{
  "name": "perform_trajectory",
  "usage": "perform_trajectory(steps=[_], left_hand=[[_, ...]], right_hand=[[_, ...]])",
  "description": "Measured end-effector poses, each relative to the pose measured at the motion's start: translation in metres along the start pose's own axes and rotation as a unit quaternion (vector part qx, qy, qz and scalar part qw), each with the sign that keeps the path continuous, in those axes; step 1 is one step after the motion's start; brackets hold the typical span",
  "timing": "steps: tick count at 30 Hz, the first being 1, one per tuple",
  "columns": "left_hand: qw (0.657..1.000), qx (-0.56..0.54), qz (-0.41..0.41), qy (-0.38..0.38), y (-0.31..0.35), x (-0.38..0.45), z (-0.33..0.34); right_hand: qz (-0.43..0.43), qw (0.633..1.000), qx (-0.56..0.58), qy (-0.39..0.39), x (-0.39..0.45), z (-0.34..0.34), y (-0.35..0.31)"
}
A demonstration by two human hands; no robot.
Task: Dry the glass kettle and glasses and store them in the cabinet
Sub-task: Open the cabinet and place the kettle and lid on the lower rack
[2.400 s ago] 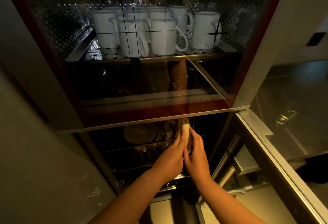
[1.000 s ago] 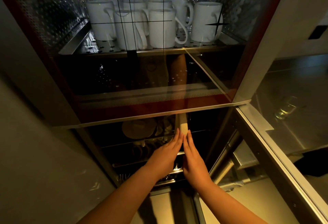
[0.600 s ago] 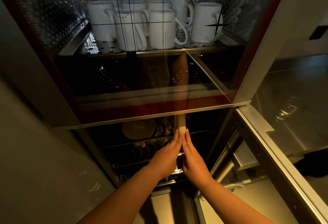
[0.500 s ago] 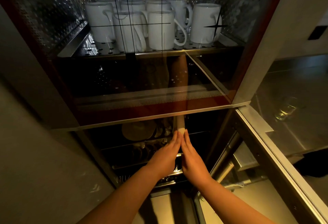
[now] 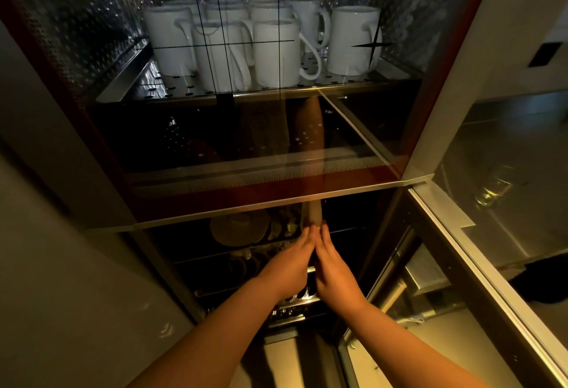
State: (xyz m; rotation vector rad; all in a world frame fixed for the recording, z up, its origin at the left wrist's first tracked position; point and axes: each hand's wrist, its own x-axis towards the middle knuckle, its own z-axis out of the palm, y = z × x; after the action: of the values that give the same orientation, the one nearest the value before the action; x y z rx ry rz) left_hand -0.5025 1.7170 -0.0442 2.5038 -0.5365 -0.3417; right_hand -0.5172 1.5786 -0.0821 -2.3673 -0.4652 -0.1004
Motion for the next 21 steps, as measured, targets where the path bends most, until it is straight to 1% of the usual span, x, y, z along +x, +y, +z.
perform_trajectory(steps=[6,13,16,18,21], left_hand=[[1.0,-0.002,-0.014,-0.003,0.001,0.005,0.002],[0.999,0.019,-0.023,-0.027,-0.006,0.0,0.012],[0.996,0.085,-0.023,0.0,-0.01,-0.001,0.014],[0.989,0.147,-0.015,0.02,-0.014,-0.001,0.012],[0.98,0.198,-0.016,0.027,-0.017,-0.001,0.01]], right_hand=[[-0.007,1.0,-0.006,0.001,0.003,-0.002,-0.001],[0.01,0.999,-0.013,-0.039,-0.001,0.005,0.006],[0.012,0.998,-0.043,-0.038,0.0,0.009,0.009],[0.0,0.995,-0.095,-0.04,0.0,0.007,0.014],[-0.018,0.983,-0.176,-0.051,0.0,-0.002,0.019]])
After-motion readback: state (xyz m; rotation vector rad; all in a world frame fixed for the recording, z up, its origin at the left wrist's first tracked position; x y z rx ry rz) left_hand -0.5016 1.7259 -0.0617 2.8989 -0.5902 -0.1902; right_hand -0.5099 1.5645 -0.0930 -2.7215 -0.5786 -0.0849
